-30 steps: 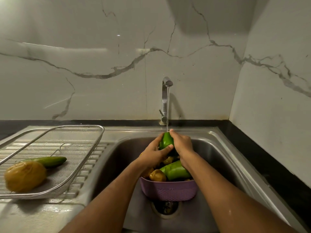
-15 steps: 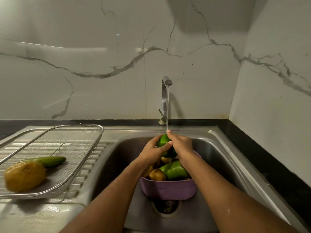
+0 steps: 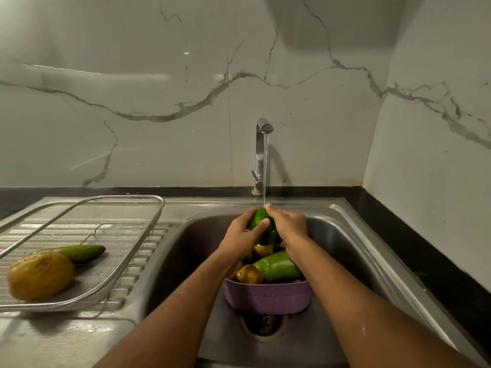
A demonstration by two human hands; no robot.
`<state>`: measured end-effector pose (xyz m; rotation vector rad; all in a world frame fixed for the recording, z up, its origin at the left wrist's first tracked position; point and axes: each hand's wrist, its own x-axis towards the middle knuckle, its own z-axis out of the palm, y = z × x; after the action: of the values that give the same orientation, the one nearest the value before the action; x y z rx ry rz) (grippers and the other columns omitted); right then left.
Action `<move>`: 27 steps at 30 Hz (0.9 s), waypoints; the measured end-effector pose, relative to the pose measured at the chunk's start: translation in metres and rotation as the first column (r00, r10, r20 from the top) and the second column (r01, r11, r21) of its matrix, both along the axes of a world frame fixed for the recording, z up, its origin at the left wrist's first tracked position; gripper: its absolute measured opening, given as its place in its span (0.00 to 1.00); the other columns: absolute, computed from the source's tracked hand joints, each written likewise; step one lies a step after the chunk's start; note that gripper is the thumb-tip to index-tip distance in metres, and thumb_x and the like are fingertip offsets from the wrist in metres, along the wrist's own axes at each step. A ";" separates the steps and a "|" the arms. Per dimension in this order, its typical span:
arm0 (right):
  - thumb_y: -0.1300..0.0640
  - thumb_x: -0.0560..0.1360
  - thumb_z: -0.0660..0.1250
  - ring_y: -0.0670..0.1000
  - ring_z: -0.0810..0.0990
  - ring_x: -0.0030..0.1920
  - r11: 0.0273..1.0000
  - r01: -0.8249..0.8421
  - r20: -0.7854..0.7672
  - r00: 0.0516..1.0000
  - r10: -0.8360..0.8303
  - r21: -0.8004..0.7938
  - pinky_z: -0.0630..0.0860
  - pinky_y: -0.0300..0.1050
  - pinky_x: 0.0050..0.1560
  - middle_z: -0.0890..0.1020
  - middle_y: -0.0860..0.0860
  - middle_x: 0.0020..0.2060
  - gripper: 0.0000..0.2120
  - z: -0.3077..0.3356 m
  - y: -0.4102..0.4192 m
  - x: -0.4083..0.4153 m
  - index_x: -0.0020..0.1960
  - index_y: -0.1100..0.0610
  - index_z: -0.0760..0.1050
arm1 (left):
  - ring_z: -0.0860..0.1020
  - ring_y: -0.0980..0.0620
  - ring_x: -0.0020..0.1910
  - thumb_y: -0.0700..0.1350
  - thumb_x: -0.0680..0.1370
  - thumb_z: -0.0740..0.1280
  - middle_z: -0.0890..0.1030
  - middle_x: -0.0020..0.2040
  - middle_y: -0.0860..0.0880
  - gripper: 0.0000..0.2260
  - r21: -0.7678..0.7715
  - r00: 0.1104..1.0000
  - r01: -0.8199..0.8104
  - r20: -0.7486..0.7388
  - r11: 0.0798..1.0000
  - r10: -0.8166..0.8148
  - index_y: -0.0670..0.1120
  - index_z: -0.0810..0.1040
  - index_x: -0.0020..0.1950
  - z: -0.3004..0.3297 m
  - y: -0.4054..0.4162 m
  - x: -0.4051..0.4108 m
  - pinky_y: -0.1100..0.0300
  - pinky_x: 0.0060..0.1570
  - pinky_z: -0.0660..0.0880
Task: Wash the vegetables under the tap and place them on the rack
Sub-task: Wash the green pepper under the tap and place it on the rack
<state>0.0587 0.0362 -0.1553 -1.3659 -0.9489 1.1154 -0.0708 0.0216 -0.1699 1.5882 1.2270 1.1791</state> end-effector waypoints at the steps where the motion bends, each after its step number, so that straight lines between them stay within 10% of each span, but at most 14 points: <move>1: 0.47 0.78 0.73 0.51 0.81 0.49 0.999 -0.050 -0.015 0.999 0.050 0.001 0.83 0.52 0.49 0.84 0.50 0.49 0.08 0.002 -0.002 -0.001 0.55 0.49 0.83 | 0.81 0.52 0.59 0.50 0.83 0.67 0.81 0.63 0.47 0.22 -0.002 0.999 -0.035 0.021 0.999 0.035 0.49 0.71 0.76 0.000 0.001 -0.001 0.50 0.62 0.80; 5: 0.51 0.79 0.71 0.54 0.80 0.56 0.985 -0.171 -0.007 0.985 0.171 -0.011 0.81 0.51 0.48 0.82 0.52 0.55 0.12 0.002 -0.004 -0.004 0.62 0.50 0.81 | 0.79 0.50 0.61 0.50 0.83 0.67 0.78 0.67 0.46 0.25 -0.090 0.990 -0.083 0.103 0.992 0.092 0.48 0.67 0.79 -0.001 0.003 -0.003 0.47 0.61 0.80; 11: 0.45 0.76 0.75 0.48 0.81 0.44 0.990 0.123 0.048 0.991 -0.126 0.068 0.80 0.46 0.43 0.83 0.47 0.41 0.09 -0.001 -0.001 -0.001 0.48 0.50 0.83 | 0.78 0.49 0.65 0.46 0.84 0.66 0.77 0.69 0.46 0.24 -0.013 0.998 -0.004 0.057 1.000 0.005 0.48 0.66 0.80 0.001 -0.007 0.010 0.48 0.66 0.78; 18: 0.56 0.79 0.70 0.51 0.79 0.49 0.982 -0.185 -0.051 0.981 0.187 0.048 0.81 0.50 0.48 0.81 0.51 0.49 0.05 0.010 -0.012 -0.006 0.46 0.48 0.80 | 0.78 0.48 0.65 0.48 0.84 0.66 0.77 0.68 0.45 0.24 -0.100 0.978 -0.110 0.167 0.989 0.125 0.48 0.67 0.79 0.002 -0.003 0.004 0.46 0.65 0.78; 23: 0.48 0.77 0.75 0.49 0.82 0.47 0.997 0.036 0.023 0.999 -0.037 0.066 0.84 0.55 0.54 0.85 0.49 0.45 0.04 0.002 -0.006 -0.003 0.46 0.47 0.81 | 0.79 0.46 0.64 0.48 0.84 0.65 0.78 0.68 0.45 0.22 -0.121 0.987 -0.051 0.143 0.991 0.068 0.49 0.68 0.79 0.003 -0.005 0.008 0.45 0.65 0.78; 27: 0.47 0.79 0.72 0.48 0.81 0.50 0.995 -0.011 0.081 0.997 0.003 0.096 0.83 0.53 0.56 0.84 0.47 0.48 0.09 0.001 -0.004 -0.003 0.56 0.50 0.83 | 0.79 0.47 0.64 0.49 0.84 0.65 0.78 0.67 0.46 0.22 -0.114 0.982 -0.087 0.155 0.990 0.104 0.49 0.70 0.78 0.004 -0.003 0.007 0.44 0.65 0.78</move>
<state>0.0553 0.0324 -0.1543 -1.3379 -1.0535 1.0123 -0.0636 0.0186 -0.1663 1.3416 1.2507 1.2549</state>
